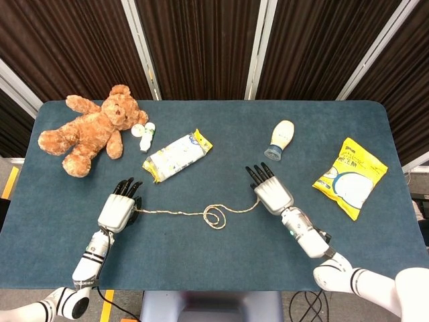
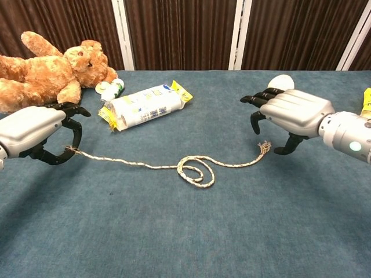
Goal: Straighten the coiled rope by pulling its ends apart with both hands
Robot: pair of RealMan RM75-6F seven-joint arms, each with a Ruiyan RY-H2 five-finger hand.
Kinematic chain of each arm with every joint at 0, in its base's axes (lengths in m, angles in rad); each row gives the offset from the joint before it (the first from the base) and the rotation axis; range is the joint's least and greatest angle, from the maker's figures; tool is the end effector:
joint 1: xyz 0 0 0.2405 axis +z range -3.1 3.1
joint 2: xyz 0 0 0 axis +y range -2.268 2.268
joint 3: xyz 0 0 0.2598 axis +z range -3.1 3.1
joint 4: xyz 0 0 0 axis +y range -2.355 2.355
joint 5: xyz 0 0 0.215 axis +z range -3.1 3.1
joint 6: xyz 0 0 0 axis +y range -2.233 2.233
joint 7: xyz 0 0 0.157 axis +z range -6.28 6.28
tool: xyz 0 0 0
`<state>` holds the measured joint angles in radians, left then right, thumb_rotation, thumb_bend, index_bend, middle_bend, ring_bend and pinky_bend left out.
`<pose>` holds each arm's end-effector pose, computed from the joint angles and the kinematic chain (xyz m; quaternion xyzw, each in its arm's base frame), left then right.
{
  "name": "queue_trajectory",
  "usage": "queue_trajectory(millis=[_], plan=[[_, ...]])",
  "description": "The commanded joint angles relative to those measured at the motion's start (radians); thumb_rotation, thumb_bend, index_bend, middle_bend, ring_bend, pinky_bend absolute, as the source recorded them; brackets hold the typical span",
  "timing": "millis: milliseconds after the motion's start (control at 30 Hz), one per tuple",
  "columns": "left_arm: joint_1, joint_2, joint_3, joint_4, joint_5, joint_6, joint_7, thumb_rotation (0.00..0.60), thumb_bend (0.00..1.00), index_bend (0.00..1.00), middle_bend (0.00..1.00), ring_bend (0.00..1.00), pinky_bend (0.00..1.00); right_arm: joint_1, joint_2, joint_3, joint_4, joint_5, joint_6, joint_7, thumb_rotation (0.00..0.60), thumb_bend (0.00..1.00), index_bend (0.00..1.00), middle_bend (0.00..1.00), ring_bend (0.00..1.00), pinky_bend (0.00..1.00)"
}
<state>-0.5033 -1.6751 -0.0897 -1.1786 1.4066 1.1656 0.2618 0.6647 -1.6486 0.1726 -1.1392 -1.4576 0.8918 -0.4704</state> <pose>-0.2372 0.3177 -0.0317 -0.7282 -0.3105 -0.3597 0.4939 -0.1978 -0.3678 -0.0442 0.8230 -0.1783 0.2719 0.4657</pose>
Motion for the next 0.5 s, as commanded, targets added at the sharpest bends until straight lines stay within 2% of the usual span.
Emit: queue_trajectory(millis=[33, 500], plan=[[0.000, 0.001, 0.001, 0.003, 0.000, 0.000, -0.003, 0.600, 0.46, 0.64, 0.12, 0.00, 0.13, 0.016, -0.021, -0.006, 0.030, 0.015, -0.011, -0.011, 0.600, 0.33, 0.53, 0.00, 0.00, 0.00], [-0.005, 0.003, -0.004, 0.013, -0.010, -0.010, -0.007, 0.600, 0.47, 0.64, 0.12, 0.00, 0.13, 0.050, -0.082, -0.028, 0.124, 0.062, -0.031, -0.032, 0.600, 0.39, 0.61, 0.00, 0.00, 0.00]])
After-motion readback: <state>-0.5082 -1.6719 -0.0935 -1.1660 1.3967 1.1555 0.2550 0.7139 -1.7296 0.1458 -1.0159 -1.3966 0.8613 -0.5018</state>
